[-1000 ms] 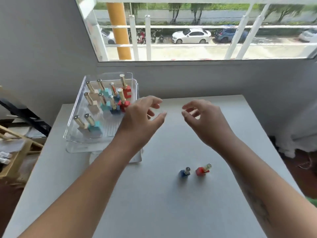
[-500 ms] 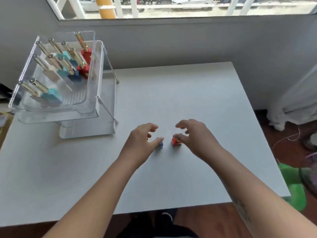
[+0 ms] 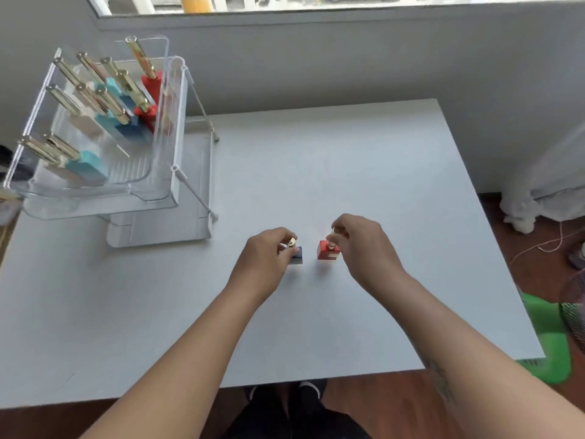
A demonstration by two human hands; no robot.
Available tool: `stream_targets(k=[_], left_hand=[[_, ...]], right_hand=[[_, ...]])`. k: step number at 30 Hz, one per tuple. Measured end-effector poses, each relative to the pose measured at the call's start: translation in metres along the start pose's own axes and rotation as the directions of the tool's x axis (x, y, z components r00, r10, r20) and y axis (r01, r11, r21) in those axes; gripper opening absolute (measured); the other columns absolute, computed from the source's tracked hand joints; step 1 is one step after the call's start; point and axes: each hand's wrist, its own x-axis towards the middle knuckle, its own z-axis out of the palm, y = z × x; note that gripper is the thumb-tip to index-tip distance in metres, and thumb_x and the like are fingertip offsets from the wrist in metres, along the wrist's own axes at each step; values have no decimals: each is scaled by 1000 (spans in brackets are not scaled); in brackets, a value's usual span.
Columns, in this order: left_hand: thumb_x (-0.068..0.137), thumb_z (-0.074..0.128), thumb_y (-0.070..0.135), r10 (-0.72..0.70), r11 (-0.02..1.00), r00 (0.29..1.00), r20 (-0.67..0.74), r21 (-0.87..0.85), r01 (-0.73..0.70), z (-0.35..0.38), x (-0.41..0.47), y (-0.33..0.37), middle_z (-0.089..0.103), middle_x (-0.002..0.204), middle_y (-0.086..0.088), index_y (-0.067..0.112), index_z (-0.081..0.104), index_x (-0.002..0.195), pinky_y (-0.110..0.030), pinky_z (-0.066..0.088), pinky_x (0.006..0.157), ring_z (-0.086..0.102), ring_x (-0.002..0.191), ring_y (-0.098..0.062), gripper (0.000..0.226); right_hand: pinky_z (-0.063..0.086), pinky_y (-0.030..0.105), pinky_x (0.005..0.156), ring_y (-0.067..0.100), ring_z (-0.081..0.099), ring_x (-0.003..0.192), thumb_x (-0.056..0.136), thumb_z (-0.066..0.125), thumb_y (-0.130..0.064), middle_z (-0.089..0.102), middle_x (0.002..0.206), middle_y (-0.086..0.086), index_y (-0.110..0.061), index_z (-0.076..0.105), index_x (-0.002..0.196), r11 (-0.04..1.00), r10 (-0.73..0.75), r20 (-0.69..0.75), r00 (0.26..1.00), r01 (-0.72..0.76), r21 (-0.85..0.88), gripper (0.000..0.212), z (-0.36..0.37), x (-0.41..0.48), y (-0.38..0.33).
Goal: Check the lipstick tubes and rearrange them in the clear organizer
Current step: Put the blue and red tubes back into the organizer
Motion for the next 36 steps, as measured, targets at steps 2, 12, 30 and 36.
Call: stream_targets(k=[2, 12, 30, 36], left_hand=[[90, 65, 17, 25, 1000, 999, -29, -6, -25, -16, 3, 15, 66, 87, 13, 22, 69, 96, -18, 47, 70, 65, 86, -7, 9], [88, 70, 20, 282, 959, 891, -355, 113, -258, -175, -9, 89, 71, 92, 3, 18, 70, 105, -11, 48, 74, 66, 87, -9, 18], [83, 75, 25, 223, 949, 931, -290, 283, -139, -299, 28, -18, 56, 80, 18, 20, 72, 94, -39, 43, 91, 55, 94, -23, 12], [83, 73, 39, 265, 917, 942, -207, 356, -180, -290, 46, -40, 65, 107, -4, 34, 69, 103, -40, 41, 97, 50, 107, -28, 21]], right_hand=[[39, 9, 52, -15, 55, 70, 95, 53, -11, 59, 90, -3, -14, 59, 93, 998, -27, -51, 998, 30, 60, 7, -17, 5, -17], [47, 19, 68, 15, 64, 80, 91, 65, -21, 70, 90, 4, -9, 67, 100, 863, -445, -369, 816, 501, 64, 15, -97, 20, -170], [52, 42, 76, 29, 62, 91, 90, 64, -32, 71, 97, 8, -16, 68, 102, 880, -471, -152, 869, 453, -141, 21, 24, 54, -304], [30, 36, 88, 23, 55, 103, 92, 59, -40, 72, 100, -4, -26, 65, 103, 884, -421, -176, 890, 359, -301, 20, 43, 59, -297]])
